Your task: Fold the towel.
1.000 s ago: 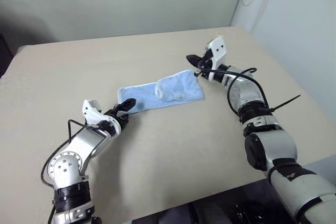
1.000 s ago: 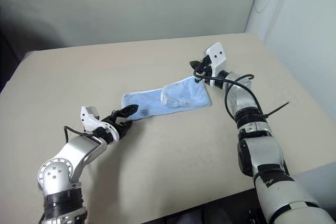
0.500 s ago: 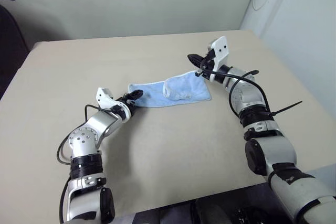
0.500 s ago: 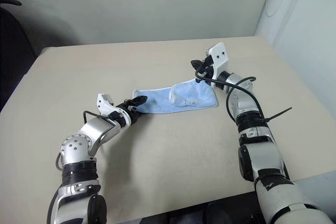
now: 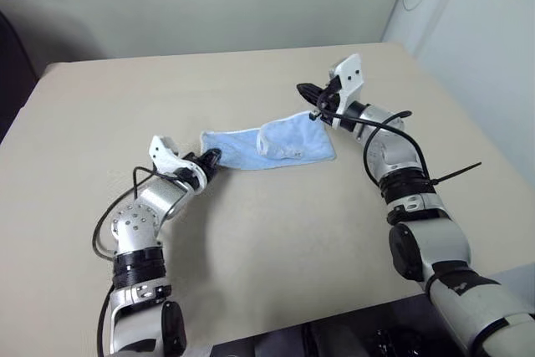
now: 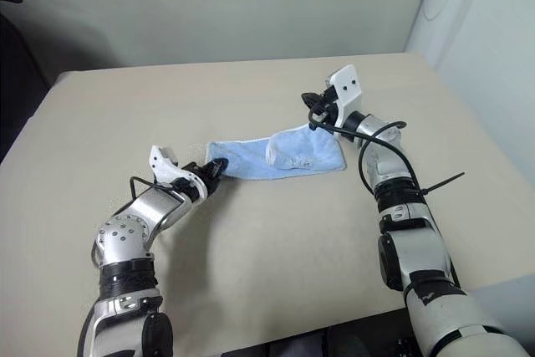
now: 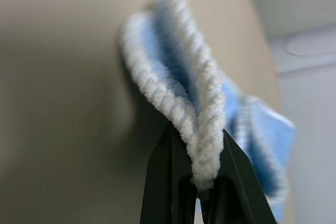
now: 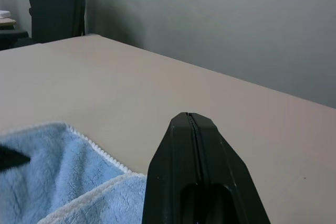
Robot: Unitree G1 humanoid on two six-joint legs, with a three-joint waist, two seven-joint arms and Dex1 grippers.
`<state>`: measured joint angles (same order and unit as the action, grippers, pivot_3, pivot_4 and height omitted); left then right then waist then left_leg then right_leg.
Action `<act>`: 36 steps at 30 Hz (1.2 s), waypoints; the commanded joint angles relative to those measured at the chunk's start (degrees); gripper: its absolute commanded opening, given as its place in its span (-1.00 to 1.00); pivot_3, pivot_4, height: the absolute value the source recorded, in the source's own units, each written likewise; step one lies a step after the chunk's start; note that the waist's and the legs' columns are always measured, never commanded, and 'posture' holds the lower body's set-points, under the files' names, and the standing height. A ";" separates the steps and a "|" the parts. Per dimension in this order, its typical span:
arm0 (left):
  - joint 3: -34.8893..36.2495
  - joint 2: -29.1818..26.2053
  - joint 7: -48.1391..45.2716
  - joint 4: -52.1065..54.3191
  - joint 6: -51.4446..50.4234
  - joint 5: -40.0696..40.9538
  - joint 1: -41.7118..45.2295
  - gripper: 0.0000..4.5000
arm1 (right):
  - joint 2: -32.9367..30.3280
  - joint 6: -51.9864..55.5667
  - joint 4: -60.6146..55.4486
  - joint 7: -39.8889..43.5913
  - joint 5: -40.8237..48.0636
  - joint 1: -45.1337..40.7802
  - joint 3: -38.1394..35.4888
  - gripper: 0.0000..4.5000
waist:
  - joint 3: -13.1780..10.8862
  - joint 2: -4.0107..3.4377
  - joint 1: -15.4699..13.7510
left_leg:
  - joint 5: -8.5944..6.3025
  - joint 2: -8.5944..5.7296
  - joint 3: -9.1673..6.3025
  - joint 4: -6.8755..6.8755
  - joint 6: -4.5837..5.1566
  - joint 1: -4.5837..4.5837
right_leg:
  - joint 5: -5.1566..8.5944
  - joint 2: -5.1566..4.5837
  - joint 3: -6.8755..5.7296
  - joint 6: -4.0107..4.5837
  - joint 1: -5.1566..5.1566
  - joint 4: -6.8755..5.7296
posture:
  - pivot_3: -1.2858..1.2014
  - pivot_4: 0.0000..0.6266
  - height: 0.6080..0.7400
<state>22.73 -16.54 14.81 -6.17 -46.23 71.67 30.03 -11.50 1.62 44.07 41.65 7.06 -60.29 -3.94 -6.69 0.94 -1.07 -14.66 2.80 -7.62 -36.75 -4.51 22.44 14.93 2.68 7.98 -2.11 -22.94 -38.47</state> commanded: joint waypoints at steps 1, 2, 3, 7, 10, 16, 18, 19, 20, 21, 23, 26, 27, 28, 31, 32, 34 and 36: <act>-5.11 -3.35 -7.72 6.66 -0.23 -4.89 6.62 -0.98 | -1.47 0.08 -2.25 -0.98 1.00 0.47 -0.85 -1.00 | -0.04 0.07 -0.11 | 0.00 0.00 -0.03 -0.04 0.00 0.06 | 0.00 0.00 -0.01 -0.01 -0.02 0.03 | 0.03 -0.52 1.00; -6.47 -4.01 -9.31 6.91 -0.23 -6.51 7.93 -0.98 | -1.75 0.11 -2.21 -1.17 0.96 0.74 -0.92 -1.00 | -0.06 0.09 -0.16 | 0.00 0.02 -0.08 -0.08 0.00 0.11 | -0.01 -0.01 -0.02 -0.02 -0.02 0.04 | 0.03 -0.52 1.00; -8.93 -4.86 -11.36 6.71 -0.37 -8.96 10.04 -0.98 | -2.11 0.19 -2.17 -1.49 0.94 1.15 -1.08 -1.00 | -0.06 0.08 -0.19 | 0.00 0.01 -0.18 -0.17 0.00 0.20 | -0.04 -0.02 -0.02 -0.06 -0.02 0.11 | 0.03 -0.52 1.00; -19.91 -4.52 -20.93 1.66 -1.13 -18.49 20.41 -0.98 | -3.47 0.95 -2.91 -3.75 1.25 3.52 -2.07 -1.00 | -0.06 0.09 -0.44 | -0.01 0.02 -0.24 -0.22 0.02 0.25 | -0.21 -0.11 -0.01 -0.30 0.07 0.40 | 0.03 -0.52 1.00; -29.72 -1.85 -29.53 -6.95 -0.60 -27.44 26.87 -0.98 | -4.39 1.20 -3.97 -6.69 1.70 5.15 -3.53 -1.00 | -0.06 0.09 -0.46 | -0.03 -0.06 -0.62 -0.34 0.07 0.44 | -0.36 -0.29 0.09 -0.49 0.01 0.57 | 0.03 -0.52 1.00; -39.94 3.26 -43.66 -23.70 5.79 -42.03 33.53 -0.98 | -5.84 3.02 -9.28 -11.79 3.20 8.63 -6.57 -1.00 | -0.07 0.08 -0.06 | -0.03 -0.18 -0.66 -0.37 0.13 0.54 | -0.44 -0.46 0.11 -0.63 -0.07 0.66 | 0.03 -0.52 1.00; -42.39 5.06 -46.33 -29.14 7.99 -46.91 35.01 -0.98 | -6.37 3.80 -11.17 -14.13 3.83 9.90 -8.01 -1.00 | -0.08 0.09 -0.03 | -0.02 -0.16 -0.67 -0.37 0.13 0.58 | -0.43 -0.44 0.13 -0.63 -0.16 0.65 | 0.03 -0.52 1.00; -43.24 5.75 -47.23 -31.36 9.24 -49.21 35.53 -0.98 | -6.53 4.10 -11.93 -15.03 4.05 10.37 -8.50 -1.00 | -0.08 0.09 -0.04 | -0.02 -0.16 -0.67 -0.38 0.14 0.59 | -0.43 -0.44 0.13 -0.64 -0.17 0.65 | 0.03 -0.52 1.00; -44.04 6.72 -47.76 -34.14 10.84 -51.51 35.88 -0.98 | -6.69 4.59 -12.86 -15.86 4.55 10.98 -9.20 -1.00 | -0.08 0.09 -0.04 | -0.02 -0.16 -0.67 -0.37 0.14 0.60 | -0.43 -0.44 0.15 -0.64 -0.19 0.66 | 0.03 -0.52 1.00; -44.23 7.50 -48.35 -36.20 12.03 -53.20 36.15 -0.98 | -6.77 4.99 -13.59 -16.42 4.93 11.42 -9.60 -1.00 | -0.08 0.09 -0.08 | -0.02 -0.16 -0.65 -0.38 0.15 0.61 | -0.42 -0.45 0.19 -0.65 -0.21 0.65 | 0.03 -0.52 1.00; -43.62 9.36 -48.93 -40.21 13.97 -55.68 36.67 -0.98 | -6.88 5.74 -15.60 -16.79 5.22 12.86 -9.64 -1.00 | -0.08 0.09 -0.10 | -0.04 -0.18 -0.62 -0.36 0.20 0.62 | -0.40 -0.48 0.23 -0.70 -0.21 0.66 | 0.03 -0.52 1.00; -41.29 11.23 -50.25 -42.86 15.13 -57.14 36.96 -0.98 | -6.79 6.73 -18.19 -17.23 5.09 14.59 -9.00 -1.00 | -0.08 0.09 -0.10 | -0.14 -0.19 -0.54 -0.40 0.38 0.66 | -0.39 -0.51 0.26 -0.77 -0.21 0.65 | 0.03 -0.52 1.00; -39.54 11.77 -50.71 -43.09 14.67 -56.40 37.00 -0.89 | -6.72 6.98 -18.63 -17.34 5.11 14.91 -8.86 -1.00 | -0.08 0.09 -0.10 | -0.13 -0.20 -0.53 -0.40 0.39 0.67 | -0.39 -0.52 0.26 -0.80 -0.21 0.64 | 0.03 -0.52 1.00; -37.78 12.15 -51.04 -43.15 14.23 -55.57 37.07 -0.77 | -6.69 7.15 -18.82 -17.42 5.06 15.06 -8.69 -1.00 | -0.08 0.09 -0.10 | -0.13 -0.21 -0.52 -0.41 0.40 0.67 | -0.40 -0.53 0.27 -0.82 -0.21 0.64 | 0.03 -0.52 1.00; -32.53 12.63 -51.61 -42.39 12.37 -53.27 37.10 -0.39 | -6.72 7.35 -18.62 -16.94 4.73 14.94 -7.89 -1.00 | -0.08 0.09 -0.09 | -0.10 -0.26 -0.48 -0.41 0.46 0.67 | -0.44 -0.59 0.30 -0.89 -0.21 0.63 | 0.03 -0.52 1.00; -31.09 12.55 -51.63 -41.97 12.01 -52.90 37.10 -0.24 | -6.76 7.32 -18.31 -16.70 4.53 14.73 -7.53 -1.00 | -0.08 0.09 -0.08 | -0.09 -0.29 -0.46 -0.42 0.48 0.67 | -0.45 -0.62 0.31 -0.91 -0.21 0.63 | 0.03 -0.52 1.00; -28.92 12.28 -51.60 -40.85 11.26 -52.53 37.01 0.07 | -6.84 7.18 -17.55 -16.25 4.29 14.22 -6.90 -1.00 | -0.08 0.09 -0.07 | -0.08 -0.32 -0.42 -0.43 0.50 0.67 | -0.45 -0.67 0.32 -0.94 -0.21 0.63 | 0.03 -0.52 1.00; -25.69 11.82 -51.94 -37.93 9.51 -50.35 36.59 0.36 | -7.00 7.07 -16.96 -15.36 4.11 13.72 -5.93 -1.00 | -0.08 0.09 -0.05 | -0.06 -0.35 -0.38 -0.43 0.52 0.67 | -0.44 -0.71 0.34 -0.97 -0.22 0.63 | 0.03 -0.52 1.00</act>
<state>-5.47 -4.52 -36.44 -48.32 -35.78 19.36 65.24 -17.80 9.24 28.53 25.46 11.37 -44.86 -10.35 -6.76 1.02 -1.12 -14.72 2.44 -7.98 -37.19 -3.99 23.11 14.49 1.95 8.33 -3.09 -23.16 -37.84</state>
